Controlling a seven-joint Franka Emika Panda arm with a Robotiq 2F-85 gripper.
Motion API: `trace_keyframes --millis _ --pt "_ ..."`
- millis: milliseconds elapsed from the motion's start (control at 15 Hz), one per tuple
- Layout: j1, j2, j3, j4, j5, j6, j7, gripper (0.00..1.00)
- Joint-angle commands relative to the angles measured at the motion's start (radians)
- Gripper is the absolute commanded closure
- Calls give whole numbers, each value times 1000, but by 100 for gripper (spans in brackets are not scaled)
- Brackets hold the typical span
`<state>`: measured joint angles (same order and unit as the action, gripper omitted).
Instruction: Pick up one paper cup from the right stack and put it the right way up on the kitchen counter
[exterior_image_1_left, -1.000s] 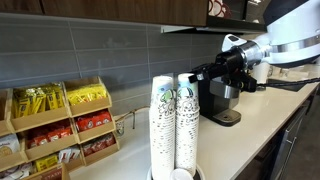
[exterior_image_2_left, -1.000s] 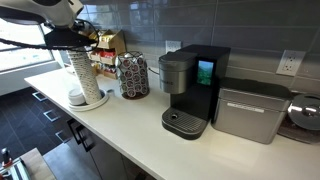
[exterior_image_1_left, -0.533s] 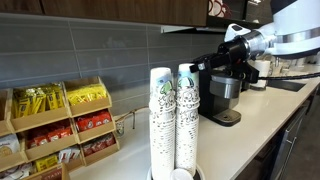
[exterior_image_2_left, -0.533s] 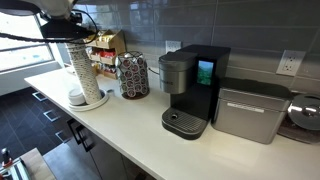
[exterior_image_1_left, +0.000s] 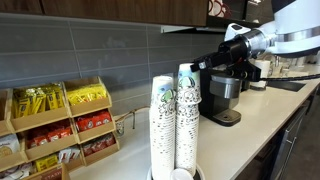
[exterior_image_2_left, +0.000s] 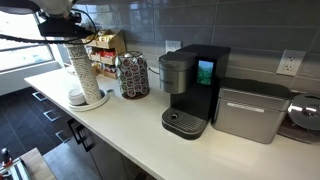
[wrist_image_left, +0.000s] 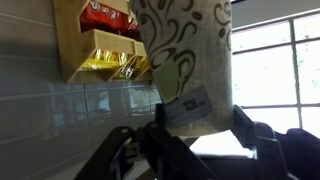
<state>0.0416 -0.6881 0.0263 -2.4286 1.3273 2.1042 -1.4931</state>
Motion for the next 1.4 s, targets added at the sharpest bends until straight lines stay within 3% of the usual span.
trace_keyframes --millis 0,400,733,1333 --pt "-15 -9 3 -1 -26 -33 26 60" --pt "-25 -29 7 85 -86 -39 96 60" --pt "-22 -20 17 217 -214 -46 210 60" --pt "1 61 43 431 -683 -135 529 60"
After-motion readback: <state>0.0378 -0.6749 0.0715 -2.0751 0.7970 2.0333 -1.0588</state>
